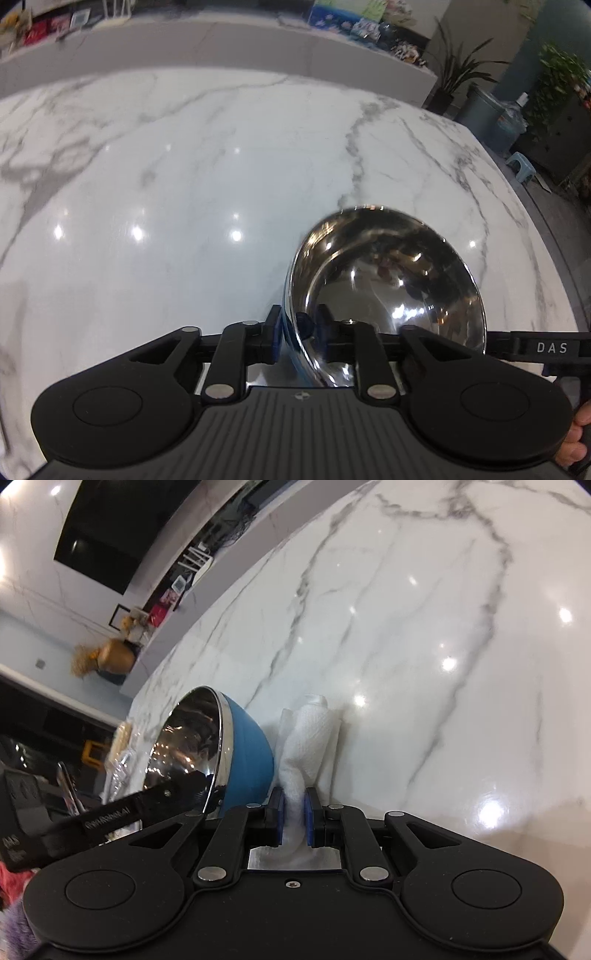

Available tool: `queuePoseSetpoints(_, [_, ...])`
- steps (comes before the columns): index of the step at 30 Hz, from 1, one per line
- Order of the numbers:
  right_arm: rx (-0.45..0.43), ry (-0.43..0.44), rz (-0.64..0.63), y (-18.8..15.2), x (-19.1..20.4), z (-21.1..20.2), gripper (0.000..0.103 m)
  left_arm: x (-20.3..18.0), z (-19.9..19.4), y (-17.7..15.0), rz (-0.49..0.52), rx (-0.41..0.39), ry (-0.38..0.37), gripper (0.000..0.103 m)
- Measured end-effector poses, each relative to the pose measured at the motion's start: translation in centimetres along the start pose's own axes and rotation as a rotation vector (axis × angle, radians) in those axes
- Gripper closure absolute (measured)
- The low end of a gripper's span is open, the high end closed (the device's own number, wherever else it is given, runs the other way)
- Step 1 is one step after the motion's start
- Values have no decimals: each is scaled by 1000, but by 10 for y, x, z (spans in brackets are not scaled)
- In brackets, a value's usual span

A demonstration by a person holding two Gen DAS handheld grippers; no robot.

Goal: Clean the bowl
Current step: 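Wipe the blue bowl exterior with the cloth in the right gripper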

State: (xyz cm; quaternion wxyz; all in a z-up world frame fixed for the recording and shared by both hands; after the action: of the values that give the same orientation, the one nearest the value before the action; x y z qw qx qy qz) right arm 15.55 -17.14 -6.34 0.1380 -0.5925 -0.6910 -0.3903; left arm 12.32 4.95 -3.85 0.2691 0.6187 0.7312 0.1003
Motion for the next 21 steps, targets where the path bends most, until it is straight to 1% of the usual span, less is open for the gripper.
queuePoseSetpoints(3, [0, -4, -7, 0, 1, 0, 92, 1, 1, -3, -20, 26, -6, 75])
queuePoseSetpoints(6, [0, -8, -15, -1, 3, -1, 92, 0, 1, -4, -11, 36, -4, 76])
queuePoseSetpoints(13, [0, -10, -23, 2, 3, -2, 92, 3, -3, -2, 16, 10, 3, 86])
queuePoseSetpoints(15, [-7, -10, -23, 3, 2, -4, 92, 5, -4, -1, 16, 5, 3, 87])
queuePoseSetpoints(18, [-54, 11, -2, 7, 0, -12, 92, 9, -5, 1, 12, -4, 5, 89])
queuePoseSetpoints(19, [-90, 43, 20, 10, -1, -19, 92, 9, -5, 2, 13, -7, 7, 90])
queuePoseSetpoints(20, [-100, 55, 26, 11, -1, -21, 92, 10, -6, 3, 15, -11, 10, 90])
queuePoseSetpoints(21, [-124, 85, 41, 13, -2, -25, 92, 10, -6, 4, 18, -14, 12, 91])
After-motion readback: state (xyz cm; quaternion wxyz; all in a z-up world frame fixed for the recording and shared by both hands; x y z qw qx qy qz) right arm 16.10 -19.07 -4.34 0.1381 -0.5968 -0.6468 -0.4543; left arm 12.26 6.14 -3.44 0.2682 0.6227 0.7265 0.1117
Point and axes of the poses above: each gripper's, at about its wrist camera, not at the fingertips, and z roughly the way its jaws point, x to its left, y to its top, the point moved 4 cm from there along z, roughly the way its jaws point, and after that the axes turned 3 degrees about -z, right-handed, at the moved point
